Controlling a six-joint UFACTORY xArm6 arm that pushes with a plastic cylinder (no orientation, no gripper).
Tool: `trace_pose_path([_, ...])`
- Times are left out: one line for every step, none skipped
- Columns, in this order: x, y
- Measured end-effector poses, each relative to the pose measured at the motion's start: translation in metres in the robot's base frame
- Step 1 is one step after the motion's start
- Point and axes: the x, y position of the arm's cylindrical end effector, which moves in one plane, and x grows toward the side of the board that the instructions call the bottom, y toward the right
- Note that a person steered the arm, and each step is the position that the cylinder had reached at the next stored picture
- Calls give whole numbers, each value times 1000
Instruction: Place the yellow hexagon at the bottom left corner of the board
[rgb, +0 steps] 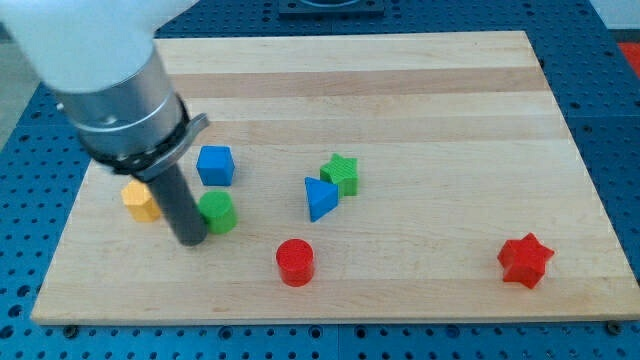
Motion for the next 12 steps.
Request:
trace_pose_path([-3,1])
trace_pose_path([-28,-24])
trace_pose_path([-31,-24])
trace_pose_path([-34,-24])
trace_pose_path([-44,-24])
trace_pose_path([-57,-26])
trace_pose_path([-79,-30])
trace_pose_path([-80,-30])
trace_pose_path([-67,-30])
trace_pose_path([-54,-30])
trace_pose_path([-52,-30])
trace_pose_path([-52,-39])
